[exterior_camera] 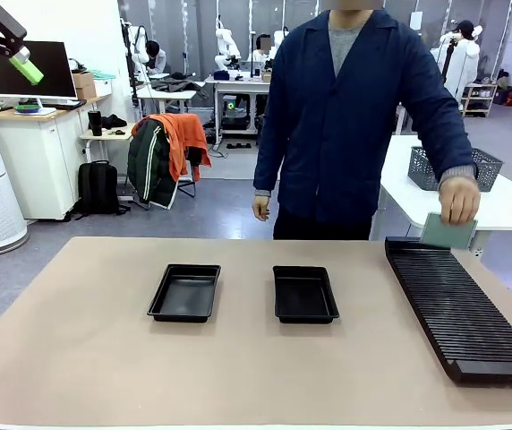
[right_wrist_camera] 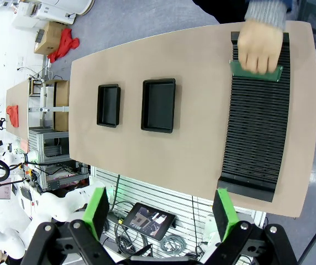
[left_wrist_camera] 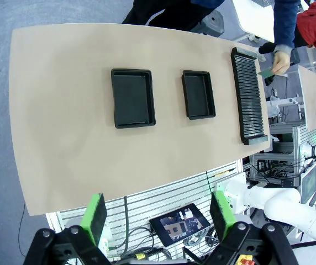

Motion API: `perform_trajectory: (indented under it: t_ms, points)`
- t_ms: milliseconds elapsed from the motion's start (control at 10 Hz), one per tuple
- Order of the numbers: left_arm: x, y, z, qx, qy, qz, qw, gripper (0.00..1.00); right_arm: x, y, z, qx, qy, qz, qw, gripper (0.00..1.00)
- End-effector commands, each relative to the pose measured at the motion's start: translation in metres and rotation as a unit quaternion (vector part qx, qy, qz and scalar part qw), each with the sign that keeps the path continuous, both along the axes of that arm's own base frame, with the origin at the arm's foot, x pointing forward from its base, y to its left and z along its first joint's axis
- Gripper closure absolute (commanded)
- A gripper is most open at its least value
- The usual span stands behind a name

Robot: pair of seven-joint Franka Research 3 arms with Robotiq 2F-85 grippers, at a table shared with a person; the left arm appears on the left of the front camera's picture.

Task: Inspect and transfer BCBs to ESD trays.
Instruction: Pick up the Blank PCB from the PCB Rack and place it in the left ESD tray.

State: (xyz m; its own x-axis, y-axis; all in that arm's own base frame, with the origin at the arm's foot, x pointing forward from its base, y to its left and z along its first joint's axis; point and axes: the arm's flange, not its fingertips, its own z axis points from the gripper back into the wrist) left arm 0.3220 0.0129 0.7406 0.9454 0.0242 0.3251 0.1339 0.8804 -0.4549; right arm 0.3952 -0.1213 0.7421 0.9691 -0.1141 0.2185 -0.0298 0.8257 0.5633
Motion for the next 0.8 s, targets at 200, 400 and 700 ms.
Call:
perform_trajectory:
  t_ms: [200,400,700]
  points:
    - [0.0003,0.0009,-0.0001,-0.006,-0.004,0.003,1.0,0.0,-0.0002,0.0004,0.0006,0.0,-0.001,0.001,1.0,0.0]
    - [0.0003,0.0009,-0.0001,-0.006,-0.004,0.003,1.0,0.0,-0.0002,0.0004,0.0006,0.0,-0.001,0.001,1.0,0.0]
    - [0.0003,0.0009,-0.0001,-0.006,-0.004,0.003,1.0,0.0,-0.0002,0.0004,0.0006,0.0,-0.001,0.001,1.0,0.0]
